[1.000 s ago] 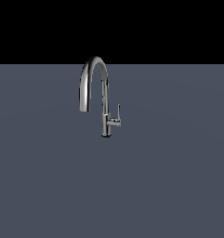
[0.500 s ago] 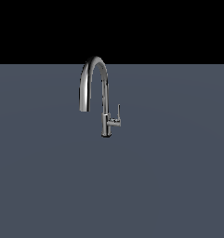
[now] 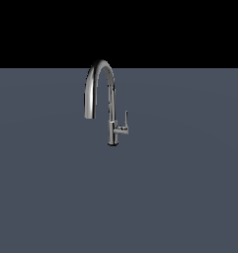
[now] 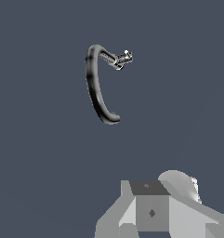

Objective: Turn on the faucet by rotating a designated handle.

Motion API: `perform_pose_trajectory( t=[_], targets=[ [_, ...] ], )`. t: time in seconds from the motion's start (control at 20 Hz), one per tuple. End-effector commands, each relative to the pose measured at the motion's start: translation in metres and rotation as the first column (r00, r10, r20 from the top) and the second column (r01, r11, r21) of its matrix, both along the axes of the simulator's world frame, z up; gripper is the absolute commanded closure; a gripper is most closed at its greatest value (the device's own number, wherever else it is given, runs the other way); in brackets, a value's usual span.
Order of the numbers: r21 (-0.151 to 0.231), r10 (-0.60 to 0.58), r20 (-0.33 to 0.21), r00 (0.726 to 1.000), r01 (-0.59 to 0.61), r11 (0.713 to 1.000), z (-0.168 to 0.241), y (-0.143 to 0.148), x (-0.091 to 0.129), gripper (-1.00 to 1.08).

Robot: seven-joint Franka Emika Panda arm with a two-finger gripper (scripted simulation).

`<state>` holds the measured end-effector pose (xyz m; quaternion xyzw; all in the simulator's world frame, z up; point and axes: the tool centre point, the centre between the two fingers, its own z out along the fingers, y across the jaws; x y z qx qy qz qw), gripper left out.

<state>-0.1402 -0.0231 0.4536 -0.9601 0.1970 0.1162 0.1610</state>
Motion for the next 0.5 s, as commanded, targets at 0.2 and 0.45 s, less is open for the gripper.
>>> perform_pose_trajectory(
  t=[0.2,0.45],
  targets=[
    [0.118,-0.11,-0.096,0.989,0.121,0.986,-0.026,-0.008,0.037,1.08],
    [0.202,-0.187,-0.18,0.966,0.222,0.954,-0.05,-0.015,0.064,1.08]
  ],
)
